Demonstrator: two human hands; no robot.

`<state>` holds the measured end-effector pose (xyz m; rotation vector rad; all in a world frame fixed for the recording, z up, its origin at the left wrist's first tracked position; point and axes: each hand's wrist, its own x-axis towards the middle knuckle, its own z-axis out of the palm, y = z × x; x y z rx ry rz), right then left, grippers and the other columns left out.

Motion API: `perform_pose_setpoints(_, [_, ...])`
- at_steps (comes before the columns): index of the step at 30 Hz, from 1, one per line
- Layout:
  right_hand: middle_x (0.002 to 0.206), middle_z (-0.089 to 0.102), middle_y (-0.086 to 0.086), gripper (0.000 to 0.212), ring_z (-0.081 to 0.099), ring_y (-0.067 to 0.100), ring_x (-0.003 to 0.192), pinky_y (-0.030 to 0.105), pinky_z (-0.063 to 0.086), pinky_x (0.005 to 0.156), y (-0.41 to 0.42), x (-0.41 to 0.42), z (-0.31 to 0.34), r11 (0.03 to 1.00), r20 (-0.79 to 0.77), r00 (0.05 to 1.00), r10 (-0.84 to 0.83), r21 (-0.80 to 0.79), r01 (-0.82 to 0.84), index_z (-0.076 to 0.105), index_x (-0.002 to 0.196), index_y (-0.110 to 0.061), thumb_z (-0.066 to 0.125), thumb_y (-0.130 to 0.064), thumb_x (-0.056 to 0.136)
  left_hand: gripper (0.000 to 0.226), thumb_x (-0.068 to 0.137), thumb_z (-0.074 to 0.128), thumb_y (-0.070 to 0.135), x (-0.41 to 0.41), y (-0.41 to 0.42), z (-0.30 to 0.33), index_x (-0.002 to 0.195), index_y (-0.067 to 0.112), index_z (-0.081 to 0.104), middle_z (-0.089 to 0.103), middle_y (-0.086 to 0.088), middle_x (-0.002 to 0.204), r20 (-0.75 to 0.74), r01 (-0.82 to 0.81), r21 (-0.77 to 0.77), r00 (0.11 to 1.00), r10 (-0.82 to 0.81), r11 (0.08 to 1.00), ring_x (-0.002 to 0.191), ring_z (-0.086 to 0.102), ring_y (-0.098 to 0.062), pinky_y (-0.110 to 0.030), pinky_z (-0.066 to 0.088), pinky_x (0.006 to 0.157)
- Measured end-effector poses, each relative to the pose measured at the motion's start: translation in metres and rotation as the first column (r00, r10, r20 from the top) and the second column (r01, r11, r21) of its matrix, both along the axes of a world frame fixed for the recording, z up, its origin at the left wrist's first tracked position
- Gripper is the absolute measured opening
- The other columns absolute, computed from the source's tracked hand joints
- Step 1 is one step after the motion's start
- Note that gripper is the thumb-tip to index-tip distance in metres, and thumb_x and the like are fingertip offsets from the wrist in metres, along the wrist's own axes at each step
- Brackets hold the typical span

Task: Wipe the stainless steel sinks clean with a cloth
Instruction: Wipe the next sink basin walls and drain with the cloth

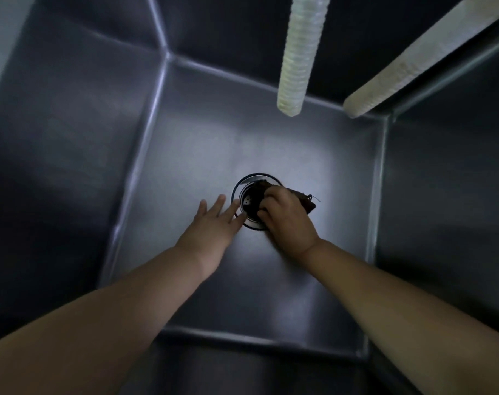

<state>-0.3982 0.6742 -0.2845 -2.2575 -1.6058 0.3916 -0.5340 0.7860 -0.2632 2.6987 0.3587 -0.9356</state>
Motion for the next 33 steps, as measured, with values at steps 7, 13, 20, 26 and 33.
perform_pose_setpoints(7, [0.1,0.069,0.005,0.03,0.055,0.027,0.103,0.033,0.033,0.099,0.012,0.017,0.005,0.857,0.06,0.925,0.375,-0.402,-0.321,0.068,0.104,-0.011,0.044,-0.025,0.094,0.085,0.085,0.053,0.001,-0.002,0.002,0.003,0.151,0.018,0.002,-0.01,-0.008,0.159,-0.004,0.024,-0.001,1.0,-0.024,1.0,0.144,-0.008,-0.034,-0.052,0.004,0.116])
perform_pose_setpoints(13, [0.131,0.055,-0.004,0.041,0.04,0.017,0.124,0.028,0.02,0.11,0.023,0.027,0.006,0.722,0.032,0.839,0.544,-0.527,-0.448,0.051,0.131,-0.019,0.031,-0.032,0.097,0.086,0.085,0.056,0.005,-0.001,0.002,0.001,0.15,0.017,0.001,-0.008,-0.009,0.159,-0.006,0.049,0.026,0.999,-0.049,0.998,0.144,-0.007,-0.035,-0.052,0.005,0.116])
perform_pose_setpoints(20, [0.145,0.038,0.006,0.061,0.036,0.024,0.124,0.035,0.02,0.111,0.023,0.026,0.008,0.69,0.216,0.735,0.642,-0.581,-0.432,0.038,0.141,-0.01,0.021,-0.048,0.097,0.089,0.082,0.063,0.017,-0.004,0.005,0.0,0.15,0.021,0.006,-0.006,-0.005,0.159,0.054,0.047,0.047,0.997,-0.05,0.998,0.145,-0.003,-0.03,-0.047,0.01,0.115])
perform_pose_setpoints(26, [0.095,0.066,0.001,0.026,0.06,0.021,0.088,0.029,0.046,0.079,0.022,0.034,0.02,0.78,0.254,0.754,0.605,-0.382,-0.497,0.072,0.097,-0.018,0.065,-0.034,0.079,0.117,0.05,0.084,0.043,0.011,0.016,0.009,0.145,0.027,0.017,0.001,-0.005,0.153,0.052,0.095,0.128,0.993,-0.102,0.987,0.137,0.01,-0.026,-0.042,0.022,0.104])
perform_pose_setpoints(33, [0.076,0.064,0.02,0.031,0.063,0.035,0.067,0.031,0.051,0.059,0.004,0.021,0.03,0.985,0.031,0.993,0.118,-0.131,-0.113,0.071,0.082,0.004,0.076,0.01,0.052,0.121,0.049,0.085,0.048,0.02,0.019,0.011,0.145,0.03,0.015,-0.011,-0.006,0.155,-0.056,0.14,0.148,0.99,-0.133,0.979,0.14,0.001,-0.029,-0.047,0.014,0.111])
